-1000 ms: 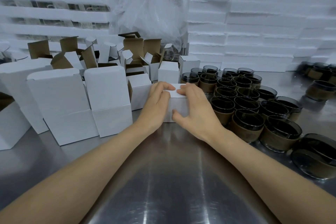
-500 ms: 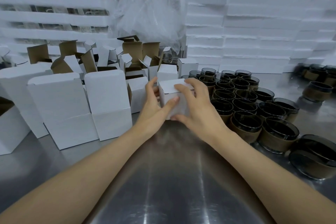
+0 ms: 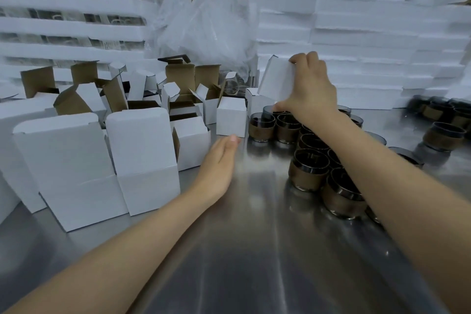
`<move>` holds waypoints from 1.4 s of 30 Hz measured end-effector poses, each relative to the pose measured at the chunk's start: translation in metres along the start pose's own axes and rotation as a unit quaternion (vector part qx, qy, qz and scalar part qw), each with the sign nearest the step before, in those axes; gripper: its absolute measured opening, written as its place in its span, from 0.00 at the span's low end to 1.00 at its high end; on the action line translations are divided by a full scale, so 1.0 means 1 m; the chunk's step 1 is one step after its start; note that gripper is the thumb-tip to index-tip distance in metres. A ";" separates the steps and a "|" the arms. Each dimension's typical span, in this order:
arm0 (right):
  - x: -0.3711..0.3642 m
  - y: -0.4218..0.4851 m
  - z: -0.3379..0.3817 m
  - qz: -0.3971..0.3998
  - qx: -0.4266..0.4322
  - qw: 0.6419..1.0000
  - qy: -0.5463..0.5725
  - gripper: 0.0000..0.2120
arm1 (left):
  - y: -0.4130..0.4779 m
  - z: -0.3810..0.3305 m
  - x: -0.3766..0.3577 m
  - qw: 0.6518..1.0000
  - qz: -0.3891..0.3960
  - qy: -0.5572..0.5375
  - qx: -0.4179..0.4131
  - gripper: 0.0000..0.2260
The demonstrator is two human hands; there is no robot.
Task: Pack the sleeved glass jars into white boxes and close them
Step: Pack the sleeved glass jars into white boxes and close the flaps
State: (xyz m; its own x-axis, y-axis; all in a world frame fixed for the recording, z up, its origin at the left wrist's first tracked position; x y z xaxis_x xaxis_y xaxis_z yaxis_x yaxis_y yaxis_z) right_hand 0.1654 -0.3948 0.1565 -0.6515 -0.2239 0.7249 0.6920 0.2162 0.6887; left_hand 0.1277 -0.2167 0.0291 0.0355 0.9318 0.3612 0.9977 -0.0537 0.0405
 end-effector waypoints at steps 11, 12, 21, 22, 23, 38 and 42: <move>-0.097 0.066 -0.054 0.069 0.042 0.996 -0.035 0.39 | 0.021 0.014 -0.003 1.000 -0.026 -0.012 -0.001 0.17; -0.104 0.071 -0.055 0.066 0.040 0.996 -0.033 0.39 | 0.022 0.015 -0.003 1.000 -0.028 -0.011 -0.002 0.18; -0.143 0.095 -0.053 0.078 0.039 0.996 0.002 0.31 | 0.022 0.019 -0.004 0.999 -0.019 -0.030 -0.004 0.20; -0.142 0.098 -0.054 0.075 0.033 0.997 0.000 0.28 | 0.022 0.018 -0.005 0.999 -0.018 -0.027 -0.006 0.20; -0.142 0.099 -0.054 0.074 0.023 0.997 -0.007 0.25 | 0.022 0.019 -0.005 1.000 -0.017 -0.024 -0.007 0.20; -0.061 0.027 0.030 -0.036 -0.141 0.940 0.307 0.14 | 0.019 0.012 0.000 0.999 -0.033 -0.034 0.012 0.14; -0.079 -0.061 0.079 0.018 -0.188 0.892 0.410 0.13 | 0.013 0.010 0.004 0.997 -0.039 -0.062 0.015 0.11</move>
State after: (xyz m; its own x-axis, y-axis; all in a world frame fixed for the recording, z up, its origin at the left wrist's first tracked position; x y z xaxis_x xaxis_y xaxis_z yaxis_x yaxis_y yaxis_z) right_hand 0.1500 -0.3149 0.0584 -0.2870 -0.8767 0.3860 0.8638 -0.0627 0.4999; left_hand 0.1410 -0.2098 0.0218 -0.0371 0.9700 0.2403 0.9990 0.0296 0.0349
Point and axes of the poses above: each hand's wrist, its own y-axis towards the middle knuckle, its own x-axis out of the back of the hand, z = x × y, the point moved 6 cm from there along y, towards the middle knuckle, and after that the axes turned 14 degrees about x, right-handed, at the moved point
